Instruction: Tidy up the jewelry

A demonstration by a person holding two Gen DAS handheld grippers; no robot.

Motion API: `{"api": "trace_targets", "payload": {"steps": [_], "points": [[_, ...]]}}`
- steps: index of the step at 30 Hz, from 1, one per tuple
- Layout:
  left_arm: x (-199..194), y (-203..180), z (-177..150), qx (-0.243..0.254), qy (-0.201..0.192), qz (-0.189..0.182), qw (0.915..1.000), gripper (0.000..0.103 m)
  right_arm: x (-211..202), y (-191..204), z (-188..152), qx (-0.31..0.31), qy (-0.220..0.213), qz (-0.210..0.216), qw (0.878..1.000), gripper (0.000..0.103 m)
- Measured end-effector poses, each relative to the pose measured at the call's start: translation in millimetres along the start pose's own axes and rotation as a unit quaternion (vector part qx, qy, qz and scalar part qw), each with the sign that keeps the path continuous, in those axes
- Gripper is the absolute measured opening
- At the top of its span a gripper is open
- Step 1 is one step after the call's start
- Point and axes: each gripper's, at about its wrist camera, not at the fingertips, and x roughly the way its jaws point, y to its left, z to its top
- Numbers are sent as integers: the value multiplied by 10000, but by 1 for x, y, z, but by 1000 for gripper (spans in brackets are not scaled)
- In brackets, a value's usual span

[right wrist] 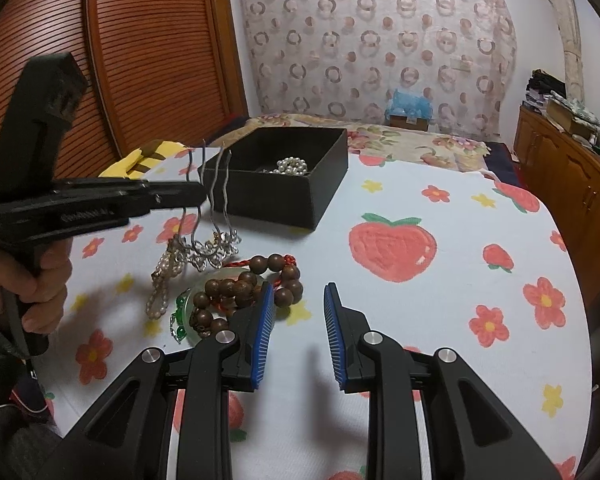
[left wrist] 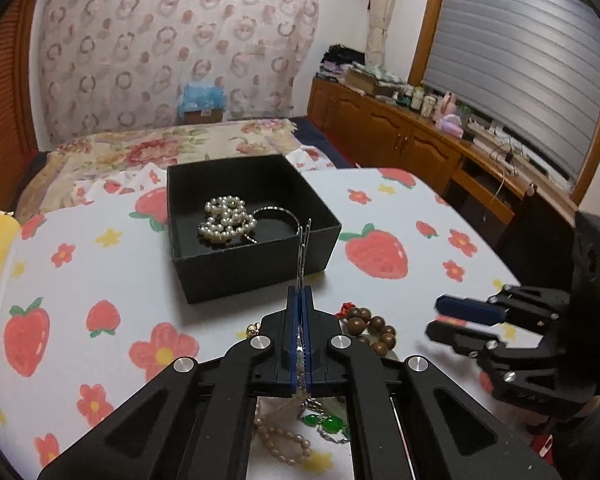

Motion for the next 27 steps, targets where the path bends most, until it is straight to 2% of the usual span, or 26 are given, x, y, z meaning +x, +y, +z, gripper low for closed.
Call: {"api": "trace_targets", "payload": {"steps": [9,17,27], "points": [[-23,5,0,-70,-298,-13,9995,1,8,10,3,-137,91,81,9998,28],[-23,24,-13,55,-189,562,9982,1,10,28,8,-293,102,196,9993,28],[-28,73,-29,-504,-58,702,9962,2,18,53,12,-481,183,367,9980,28]]}}
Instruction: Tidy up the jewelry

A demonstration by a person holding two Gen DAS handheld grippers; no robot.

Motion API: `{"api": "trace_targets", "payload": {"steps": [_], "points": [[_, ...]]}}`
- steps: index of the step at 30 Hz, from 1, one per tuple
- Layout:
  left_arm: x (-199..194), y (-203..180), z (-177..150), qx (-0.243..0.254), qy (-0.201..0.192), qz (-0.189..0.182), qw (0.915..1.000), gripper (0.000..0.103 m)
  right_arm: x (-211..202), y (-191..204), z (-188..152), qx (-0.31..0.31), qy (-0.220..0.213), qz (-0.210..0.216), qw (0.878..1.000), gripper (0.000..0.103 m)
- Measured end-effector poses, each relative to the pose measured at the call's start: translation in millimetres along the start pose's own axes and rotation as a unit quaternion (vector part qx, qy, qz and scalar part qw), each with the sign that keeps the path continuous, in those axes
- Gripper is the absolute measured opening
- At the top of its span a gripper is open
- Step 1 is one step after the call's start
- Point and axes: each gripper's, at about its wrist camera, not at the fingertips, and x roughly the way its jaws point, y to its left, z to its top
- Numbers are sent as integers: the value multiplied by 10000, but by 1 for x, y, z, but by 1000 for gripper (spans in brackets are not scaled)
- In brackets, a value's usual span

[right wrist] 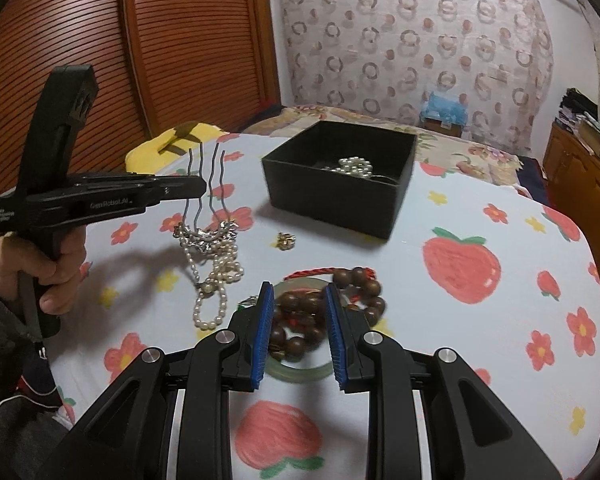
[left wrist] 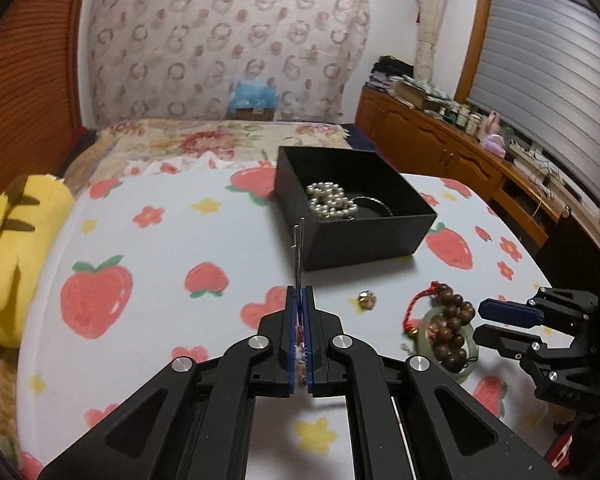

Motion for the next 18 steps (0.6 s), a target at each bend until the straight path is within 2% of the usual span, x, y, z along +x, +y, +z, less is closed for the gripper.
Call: {"api": "trace_targets", "payload": {"steps": [14,18], "points": [[-22,37,-28,-252,194,204,9993,11,12,23,7,-209,99,169,9996,28],[-30,44,-38,-308,255,306,9987,20,18,39,10,-361,171,320,9987,28]]}}
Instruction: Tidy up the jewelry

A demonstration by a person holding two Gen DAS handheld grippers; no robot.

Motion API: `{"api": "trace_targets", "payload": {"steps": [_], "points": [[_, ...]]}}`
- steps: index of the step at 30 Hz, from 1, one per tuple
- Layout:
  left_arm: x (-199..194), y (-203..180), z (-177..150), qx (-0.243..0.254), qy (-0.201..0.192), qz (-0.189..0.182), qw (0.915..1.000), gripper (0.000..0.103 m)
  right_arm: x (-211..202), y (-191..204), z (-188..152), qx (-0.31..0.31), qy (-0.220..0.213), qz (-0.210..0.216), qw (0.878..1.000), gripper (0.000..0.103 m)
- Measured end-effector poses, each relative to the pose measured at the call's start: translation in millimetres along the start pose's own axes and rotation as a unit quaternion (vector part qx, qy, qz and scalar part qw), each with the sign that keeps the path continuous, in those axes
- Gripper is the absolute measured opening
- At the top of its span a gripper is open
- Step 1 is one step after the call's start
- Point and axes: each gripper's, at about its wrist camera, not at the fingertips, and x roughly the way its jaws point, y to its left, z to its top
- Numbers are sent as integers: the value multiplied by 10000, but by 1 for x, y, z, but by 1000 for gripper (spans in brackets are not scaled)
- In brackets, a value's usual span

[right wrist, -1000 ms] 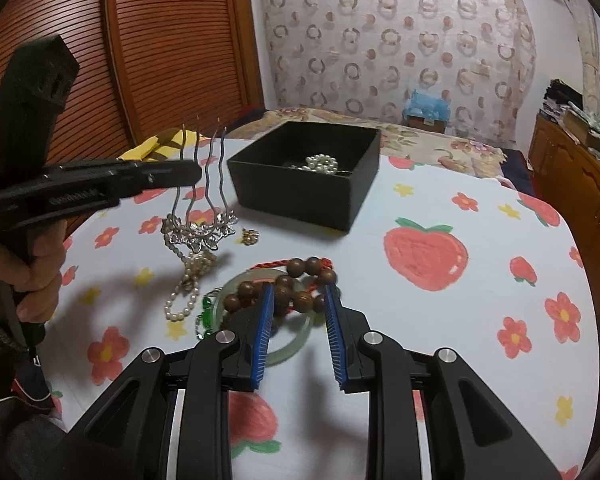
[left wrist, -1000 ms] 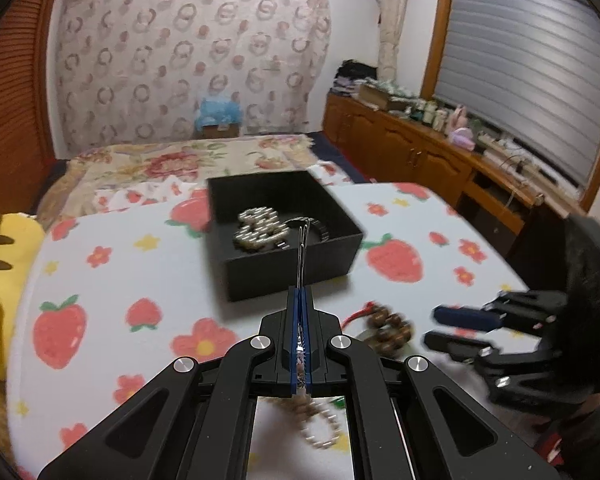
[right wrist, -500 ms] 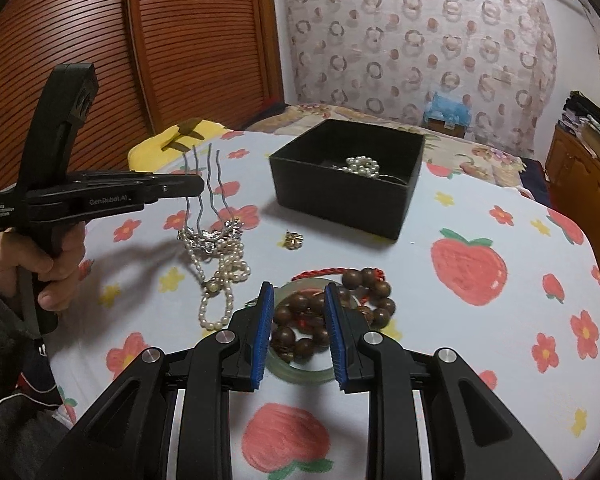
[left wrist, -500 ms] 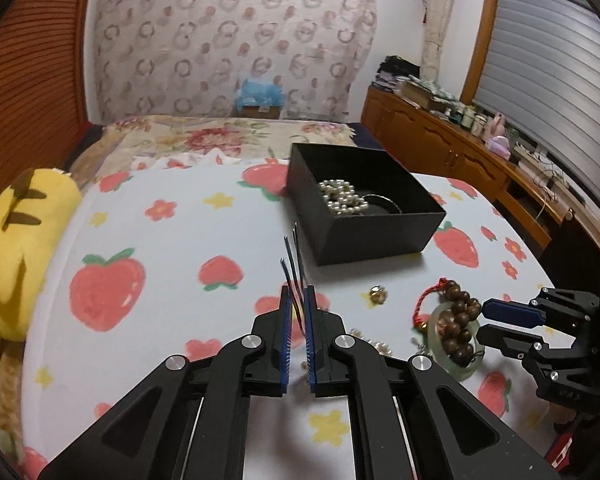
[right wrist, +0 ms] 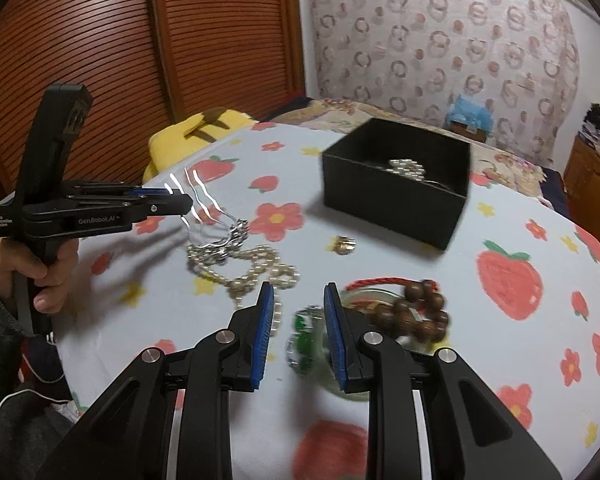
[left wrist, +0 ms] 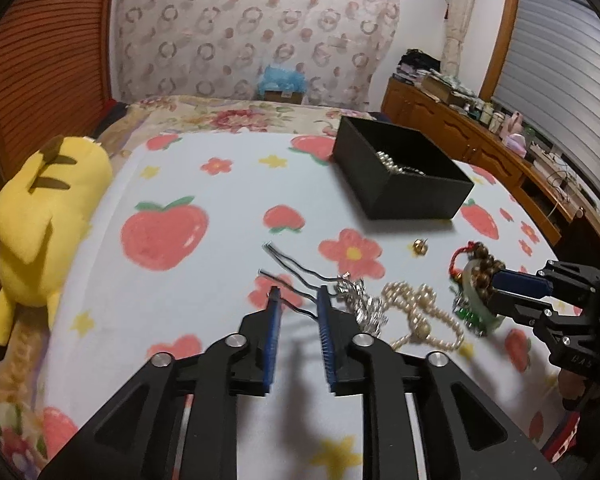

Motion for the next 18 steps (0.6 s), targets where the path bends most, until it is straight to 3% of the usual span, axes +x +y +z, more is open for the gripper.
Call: {"api": "trace_targets", "payload": {"steps": [8,18], "points": [[-14,12,-13,-12,39,94,9999,31,20,23,9,-241,188,296,9991,28],[-12,14,-1,163,32,10,9999,33,53,29,23,-112,530,538,9971,28]]}}
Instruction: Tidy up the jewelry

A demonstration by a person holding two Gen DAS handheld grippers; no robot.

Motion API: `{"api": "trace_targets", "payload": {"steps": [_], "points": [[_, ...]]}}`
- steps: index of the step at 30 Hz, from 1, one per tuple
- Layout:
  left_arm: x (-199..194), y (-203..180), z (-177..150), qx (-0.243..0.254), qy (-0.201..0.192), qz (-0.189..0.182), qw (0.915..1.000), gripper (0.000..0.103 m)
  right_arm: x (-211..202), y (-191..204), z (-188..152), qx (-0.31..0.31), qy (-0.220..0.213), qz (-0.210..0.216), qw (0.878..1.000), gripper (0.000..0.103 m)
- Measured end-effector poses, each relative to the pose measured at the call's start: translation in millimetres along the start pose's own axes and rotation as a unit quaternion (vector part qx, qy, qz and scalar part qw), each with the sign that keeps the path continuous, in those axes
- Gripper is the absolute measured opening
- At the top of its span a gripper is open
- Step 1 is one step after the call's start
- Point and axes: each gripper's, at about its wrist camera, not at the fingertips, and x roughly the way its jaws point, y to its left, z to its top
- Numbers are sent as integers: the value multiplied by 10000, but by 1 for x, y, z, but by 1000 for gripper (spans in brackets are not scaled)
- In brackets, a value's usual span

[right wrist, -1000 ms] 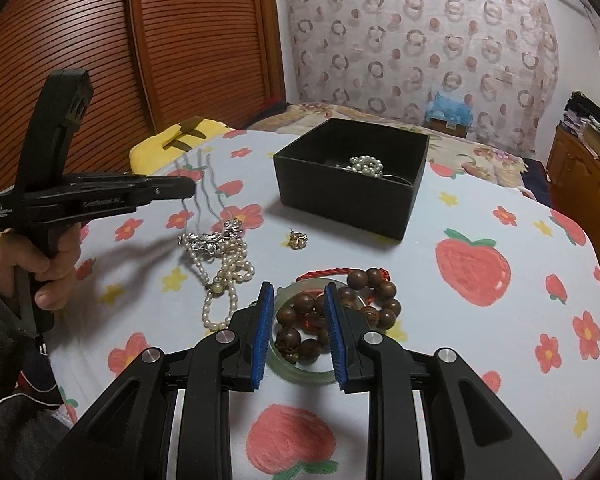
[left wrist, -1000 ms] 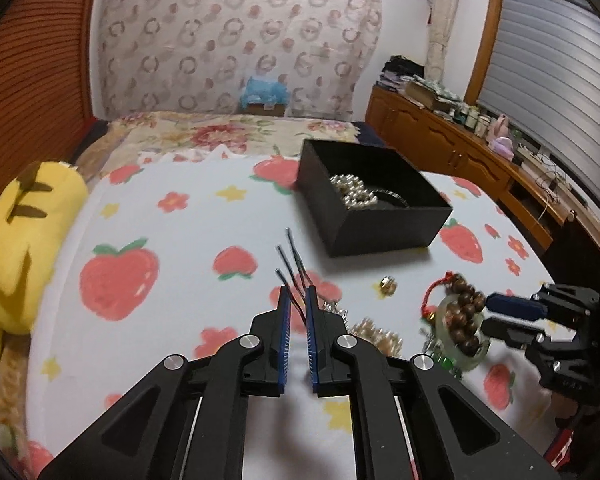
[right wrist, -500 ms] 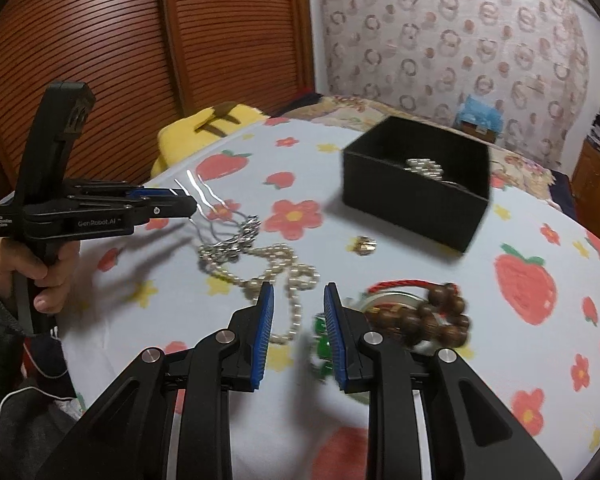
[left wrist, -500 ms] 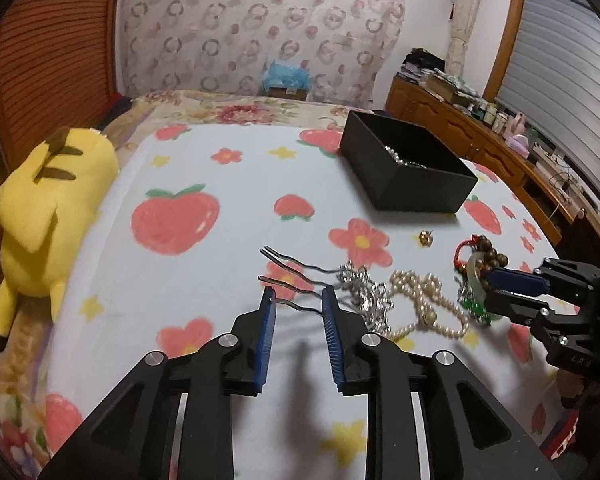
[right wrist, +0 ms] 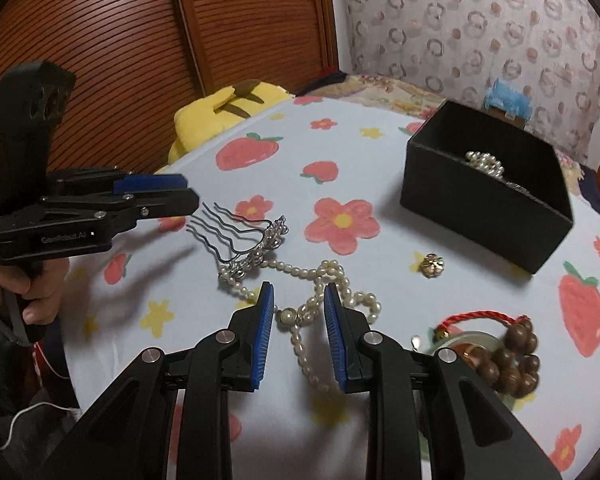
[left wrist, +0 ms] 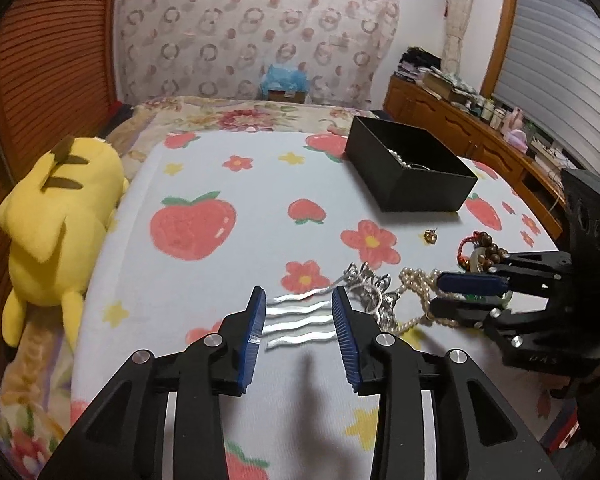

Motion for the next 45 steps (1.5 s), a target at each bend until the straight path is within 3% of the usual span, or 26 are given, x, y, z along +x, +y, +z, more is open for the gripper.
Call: {"api": "trace_targets", "payload": {"steps": [5,9,14,16,22,30,36,37,42,43,45], "points": [[16,-8,14,215,125,-99,9996,39,8,3,-1,-111,192,-167,9996,25],[20,-19,18,312,148,-206,9992,40,2,-4,-6,-152,235,-308,9991,14],[27,-39,15,526,250,-368,9976,40,-7,-21,-12,-21,147,-473,9988,13],[32,-44,16,619,292,-355,9970,47,-8,-26,-13,11,102,-573,9983,13],[48,-46,23,668,480,-516,9953,52,-20,-37,-11,47,-99,-1200,9927,13],[58,-55,27,647,576,-972,9915,53,-30,-53,-9,205,-245,-1233,9919,13],[67,-62,22,726,642,-1016,9901,53,-34,-56,-11,270,-314,-1152,9925,13],[66,-63,21,736,626,-1021,9901,52,-34,-56,-11,276,-318,-1139,9926,13],[61,-62,21,669,566,-1153,9895,27,-33,-54,-14,263,-333,-1096,9931,13],[59,-62,21,662,512,-1163,9897,19,-34,-53,-14,258,-335,-1089,9931,13],[56,-60,22,589,484,-1193,9899,16,-34,-52,-14,243,-334,-1077,9933,13]]}}
